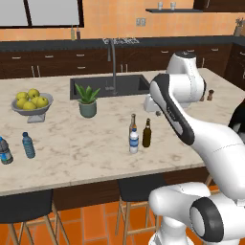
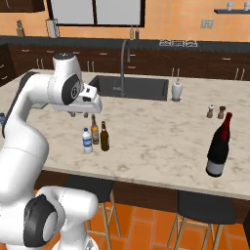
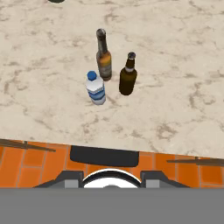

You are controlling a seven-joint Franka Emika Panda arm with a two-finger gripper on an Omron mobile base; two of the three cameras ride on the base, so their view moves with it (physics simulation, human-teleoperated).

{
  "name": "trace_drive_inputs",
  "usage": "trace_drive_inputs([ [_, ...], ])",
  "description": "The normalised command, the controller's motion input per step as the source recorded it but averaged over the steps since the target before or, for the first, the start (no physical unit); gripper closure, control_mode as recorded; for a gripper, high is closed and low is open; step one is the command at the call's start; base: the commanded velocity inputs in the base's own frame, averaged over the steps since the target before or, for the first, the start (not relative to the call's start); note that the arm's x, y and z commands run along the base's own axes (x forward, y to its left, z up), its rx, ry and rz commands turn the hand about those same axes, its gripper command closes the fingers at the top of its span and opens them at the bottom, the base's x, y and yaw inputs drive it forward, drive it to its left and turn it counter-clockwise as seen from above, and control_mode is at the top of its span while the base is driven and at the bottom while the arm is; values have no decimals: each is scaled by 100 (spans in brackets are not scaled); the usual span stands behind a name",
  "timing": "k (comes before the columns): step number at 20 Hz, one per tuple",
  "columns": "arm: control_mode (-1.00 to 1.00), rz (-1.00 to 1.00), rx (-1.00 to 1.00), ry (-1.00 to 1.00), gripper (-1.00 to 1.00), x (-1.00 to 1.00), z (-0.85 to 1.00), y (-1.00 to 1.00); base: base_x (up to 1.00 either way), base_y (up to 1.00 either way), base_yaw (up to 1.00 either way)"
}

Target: Move the plastic bottles in the middle to the plastics group, and the glass bottles in the middle to the glass group.

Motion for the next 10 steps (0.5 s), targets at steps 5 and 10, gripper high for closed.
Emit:
trace_drive_inputs([
  [5,-100,0,-1,7,-100,0,-7,0,0,0,0],
  [10,-100,0,-2,0,-100,-1,-19,15,0,0,0],
])
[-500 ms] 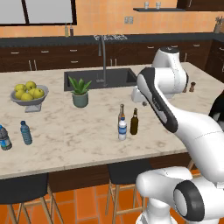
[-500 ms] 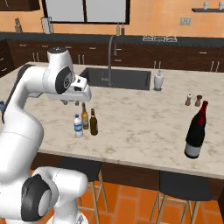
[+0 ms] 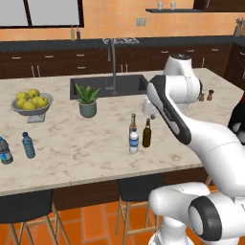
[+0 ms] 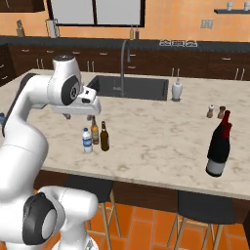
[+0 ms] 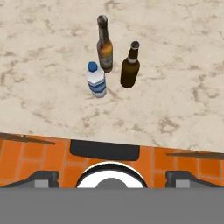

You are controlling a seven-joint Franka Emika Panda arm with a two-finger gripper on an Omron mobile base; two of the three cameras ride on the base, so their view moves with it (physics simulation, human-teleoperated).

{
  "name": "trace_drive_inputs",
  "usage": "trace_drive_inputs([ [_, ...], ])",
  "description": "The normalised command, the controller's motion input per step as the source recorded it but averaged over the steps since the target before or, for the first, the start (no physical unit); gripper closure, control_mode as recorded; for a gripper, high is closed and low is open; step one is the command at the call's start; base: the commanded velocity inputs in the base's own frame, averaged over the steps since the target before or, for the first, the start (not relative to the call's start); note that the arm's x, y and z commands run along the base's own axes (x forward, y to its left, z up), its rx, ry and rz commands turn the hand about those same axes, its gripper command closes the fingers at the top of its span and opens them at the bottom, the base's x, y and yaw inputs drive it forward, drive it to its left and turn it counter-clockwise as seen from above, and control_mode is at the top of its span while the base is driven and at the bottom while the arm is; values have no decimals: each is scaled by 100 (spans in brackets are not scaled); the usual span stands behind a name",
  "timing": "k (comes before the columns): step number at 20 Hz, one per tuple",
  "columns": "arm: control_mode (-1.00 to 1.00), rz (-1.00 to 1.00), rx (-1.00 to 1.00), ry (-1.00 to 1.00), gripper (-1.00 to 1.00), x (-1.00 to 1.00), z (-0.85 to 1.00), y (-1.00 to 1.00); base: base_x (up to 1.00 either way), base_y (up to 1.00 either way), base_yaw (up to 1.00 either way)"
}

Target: Move the plastic bottles in the middle to the plastics group, and the glass bottles in the middle to the glass group.

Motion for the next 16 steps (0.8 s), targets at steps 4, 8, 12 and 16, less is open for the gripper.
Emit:
trace_drive_inputs([
  [4,-100,0,0,0,-100,47,-40,65,0,0,0],
  [8,-100,-1,0,-3,-100,33,-26,18,0,0,0],
  [12,-100,-4,0,-17,-100,22,-38,0,0,0,0],
  [16,-100,-10,0,-11,-100,33,-56,2,0,0,0],
])
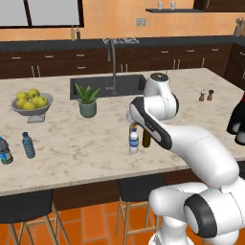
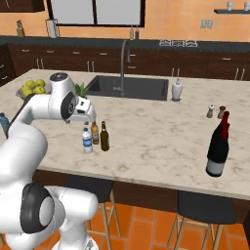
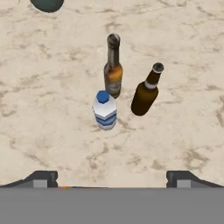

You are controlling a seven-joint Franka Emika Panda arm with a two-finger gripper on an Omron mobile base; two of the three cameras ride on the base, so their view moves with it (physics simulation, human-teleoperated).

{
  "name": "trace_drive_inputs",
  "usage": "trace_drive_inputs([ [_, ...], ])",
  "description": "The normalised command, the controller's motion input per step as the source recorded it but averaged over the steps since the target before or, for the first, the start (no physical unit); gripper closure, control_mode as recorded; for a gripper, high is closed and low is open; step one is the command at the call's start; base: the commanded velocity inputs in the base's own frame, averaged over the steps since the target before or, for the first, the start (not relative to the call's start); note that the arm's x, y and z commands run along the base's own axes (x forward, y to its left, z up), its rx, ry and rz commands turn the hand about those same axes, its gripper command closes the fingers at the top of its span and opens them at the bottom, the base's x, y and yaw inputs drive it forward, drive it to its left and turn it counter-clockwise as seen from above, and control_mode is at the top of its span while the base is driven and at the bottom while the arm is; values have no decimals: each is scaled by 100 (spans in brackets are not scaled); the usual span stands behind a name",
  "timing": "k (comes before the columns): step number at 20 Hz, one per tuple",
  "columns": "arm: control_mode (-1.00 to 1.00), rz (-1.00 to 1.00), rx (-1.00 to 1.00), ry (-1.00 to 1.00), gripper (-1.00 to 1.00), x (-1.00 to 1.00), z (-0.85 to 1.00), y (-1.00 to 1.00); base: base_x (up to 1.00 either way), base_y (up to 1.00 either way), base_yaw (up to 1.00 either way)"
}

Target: Move the plastic bottles in the middle to the plastics group, and the glass bottles in the middle to the glass group.

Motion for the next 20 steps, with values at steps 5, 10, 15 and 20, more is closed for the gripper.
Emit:
trace_drive_inputs([
  [5,-100,-9,1,-7,-100,29,-51,25,0,0,0],
  [10,-100,-6,0,0,-100,31,-19,16,0,0,0],
  [15,-100,-1,0,4,-100,12,-20,-5,0,0,0],
  [20,-100,0,0,2,-100,17,-13,-4,0,0,0],
])
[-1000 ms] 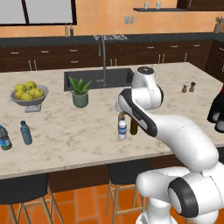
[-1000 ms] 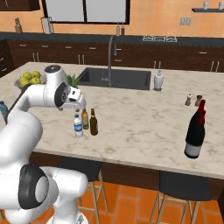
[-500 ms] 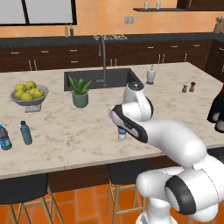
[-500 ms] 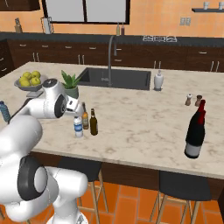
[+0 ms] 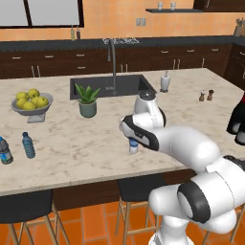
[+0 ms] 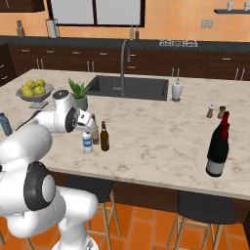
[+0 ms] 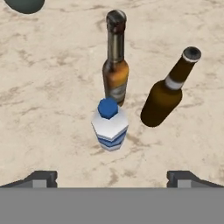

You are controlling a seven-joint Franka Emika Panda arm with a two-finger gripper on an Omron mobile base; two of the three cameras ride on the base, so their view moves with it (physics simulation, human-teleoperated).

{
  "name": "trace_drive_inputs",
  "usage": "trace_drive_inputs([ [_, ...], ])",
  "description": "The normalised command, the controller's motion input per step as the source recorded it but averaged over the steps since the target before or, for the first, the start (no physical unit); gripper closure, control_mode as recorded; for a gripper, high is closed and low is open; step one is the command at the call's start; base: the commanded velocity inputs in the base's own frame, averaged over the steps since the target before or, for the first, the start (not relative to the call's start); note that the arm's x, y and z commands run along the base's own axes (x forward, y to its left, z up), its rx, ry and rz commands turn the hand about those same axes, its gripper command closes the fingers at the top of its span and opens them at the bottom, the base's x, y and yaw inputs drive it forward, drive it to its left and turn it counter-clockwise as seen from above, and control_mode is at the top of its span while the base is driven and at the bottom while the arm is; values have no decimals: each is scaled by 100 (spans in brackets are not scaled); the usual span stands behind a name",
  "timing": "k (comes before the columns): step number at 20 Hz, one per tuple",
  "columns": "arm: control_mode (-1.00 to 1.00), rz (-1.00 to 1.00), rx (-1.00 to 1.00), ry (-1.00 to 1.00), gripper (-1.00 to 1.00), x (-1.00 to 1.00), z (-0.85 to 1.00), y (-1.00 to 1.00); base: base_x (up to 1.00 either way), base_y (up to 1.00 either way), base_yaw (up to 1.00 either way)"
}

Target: Move the plastic bottles in the middle to the plastics group, and the glass bottles in the middle to the glass group.

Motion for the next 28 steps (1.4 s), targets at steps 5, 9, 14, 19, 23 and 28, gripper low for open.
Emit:
trace_drive_inputs([
  [5,-100,0,0,0,-100,9,-5,-1,0,0,0],
  [9,-100,0,0,3,-100,10,-26,0,0,0,0],
  [14,-100,0,0,1,-100,15,-27,0,0,0,0],
  [19,-100,0,0,1,-100,19,-16,0,0,0,0],
  [23,-100,0,0,0,-100,3,-18,0,0,0,0],
  [28,-100,0,0,0,-100,7,-13,0,0,0,0],
])
